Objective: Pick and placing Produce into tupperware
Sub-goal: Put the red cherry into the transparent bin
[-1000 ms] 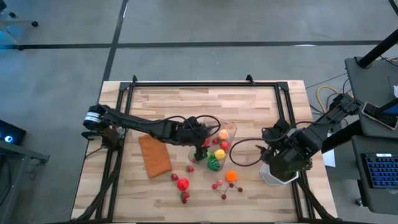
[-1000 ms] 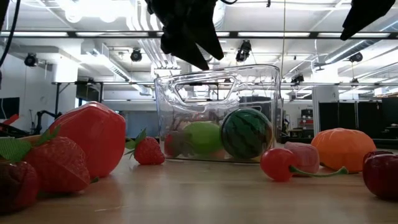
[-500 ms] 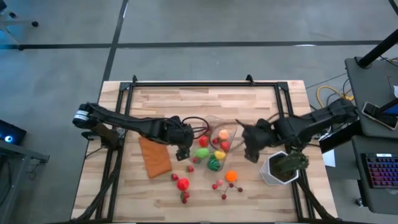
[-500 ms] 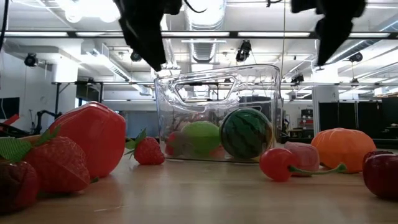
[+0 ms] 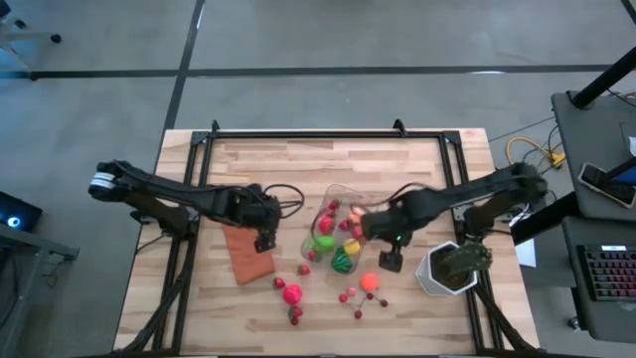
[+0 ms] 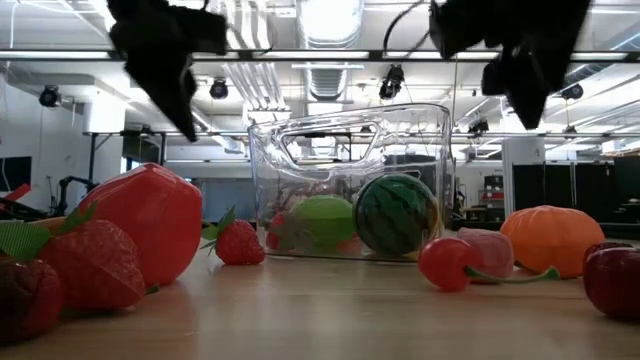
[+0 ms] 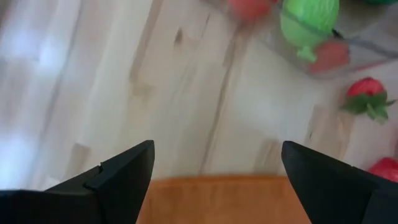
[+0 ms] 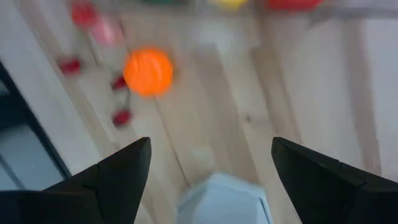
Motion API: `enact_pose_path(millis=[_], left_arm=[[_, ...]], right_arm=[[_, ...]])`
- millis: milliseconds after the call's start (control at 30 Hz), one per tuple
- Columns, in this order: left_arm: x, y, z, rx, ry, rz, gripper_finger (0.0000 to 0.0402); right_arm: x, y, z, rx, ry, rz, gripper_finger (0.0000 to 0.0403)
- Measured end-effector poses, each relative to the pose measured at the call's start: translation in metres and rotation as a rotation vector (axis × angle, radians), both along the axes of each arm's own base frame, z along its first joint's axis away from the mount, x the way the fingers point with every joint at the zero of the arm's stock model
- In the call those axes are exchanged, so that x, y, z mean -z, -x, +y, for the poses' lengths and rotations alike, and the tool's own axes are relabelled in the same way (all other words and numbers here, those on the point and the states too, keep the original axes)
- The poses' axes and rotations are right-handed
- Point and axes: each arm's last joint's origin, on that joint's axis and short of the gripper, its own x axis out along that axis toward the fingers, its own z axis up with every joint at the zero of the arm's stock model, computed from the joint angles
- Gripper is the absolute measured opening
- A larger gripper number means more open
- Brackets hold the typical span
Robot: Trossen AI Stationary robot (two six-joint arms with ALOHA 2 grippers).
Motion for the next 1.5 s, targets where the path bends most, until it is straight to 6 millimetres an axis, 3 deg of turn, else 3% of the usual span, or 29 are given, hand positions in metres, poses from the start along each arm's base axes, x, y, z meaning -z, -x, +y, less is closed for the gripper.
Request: enact_pose_path(millis=[133,333,500,667,1100,1300,1500], left_arm=[[0.013,0.025,0.004,-0.064,0.078,-0.026,0.0336],[0.036,0.059,0.008,-0.103,0.141,-0.033,0.0336],[0.055,0.078,0.011,-0.092,0.149,-0.062,0.0336],[0.07,0.091,0.013,-0.091,0.152,-0.075,0.0336],[0.072,0.095,0.013,-0.083,0.17,-0.138,0.0336],[0.072,0.094,0.013,-0.082,0.169,-0.136,0.0336],[0.074,0.094,0.013,-0.08,0.166,-0.126,0.0336]], right_arm=[[0.018,-0.013,0.02,-0.161,0.022,0.078,0.0325],[0.006,-0.011,0.057,-0.259,0.204,-0.07,0.0325],[0.006,-0.013,0.089,-0.248,0.064,-0.176,0.0325],[0.029,-0.019,0.106,-0.144,-0.065,-0.049,0.0325],[0.068,-0.041,0.141,-0.22,-0.036,0.03,0.0325],[0.085,-0.039,0.153,-0.197,0.075,0.167,0.0325],[0.087,-0.038,0.154,-0.108,0.155,0.149,0.0324]])
